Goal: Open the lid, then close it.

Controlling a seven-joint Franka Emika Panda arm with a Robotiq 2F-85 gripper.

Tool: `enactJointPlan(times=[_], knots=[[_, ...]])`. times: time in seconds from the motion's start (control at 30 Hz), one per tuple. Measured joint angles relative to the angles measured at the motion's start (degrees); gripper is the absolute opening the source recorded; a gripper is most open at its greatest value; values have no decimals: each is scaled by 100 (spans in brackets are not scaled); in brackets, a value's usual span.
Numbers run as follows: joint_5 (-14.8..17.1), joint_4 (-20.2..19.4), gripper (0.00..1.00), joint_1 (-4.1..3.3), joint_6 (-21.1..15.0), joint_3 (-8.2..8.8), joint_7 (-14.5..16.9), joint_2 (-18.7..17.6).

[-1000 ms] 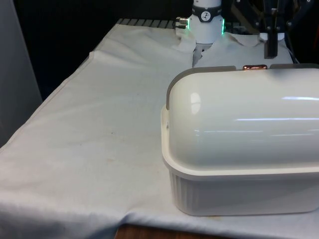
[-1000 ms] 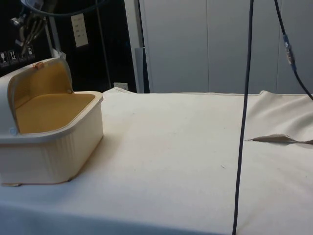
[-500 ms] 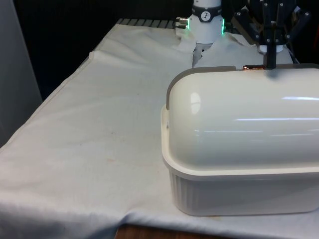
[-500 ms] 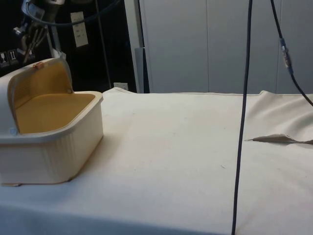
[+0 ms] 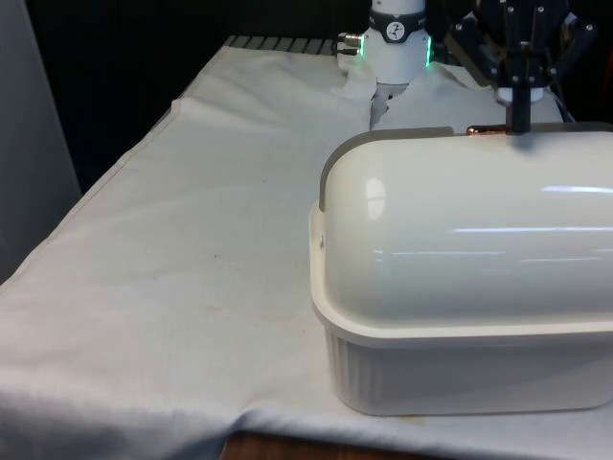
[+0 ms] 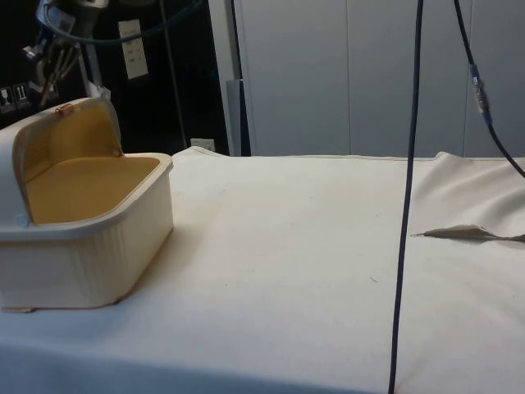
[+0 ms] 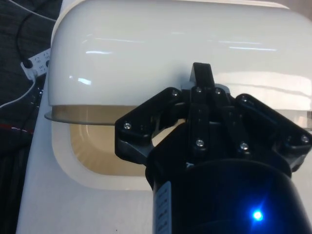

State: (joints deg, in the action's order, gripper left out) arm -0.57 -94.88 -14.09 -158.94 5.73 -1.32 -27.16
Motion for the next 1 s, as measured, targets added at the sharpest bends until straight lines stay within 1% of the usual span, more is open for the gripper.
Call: enactJointPlan(times=[0.27,0.63,1.0], knots=[[0,-6,0,-6,86,0,11,29],[0,-132,0,-17,384,0,63,201],[0,-120,0,-17,458,0,63,206]])
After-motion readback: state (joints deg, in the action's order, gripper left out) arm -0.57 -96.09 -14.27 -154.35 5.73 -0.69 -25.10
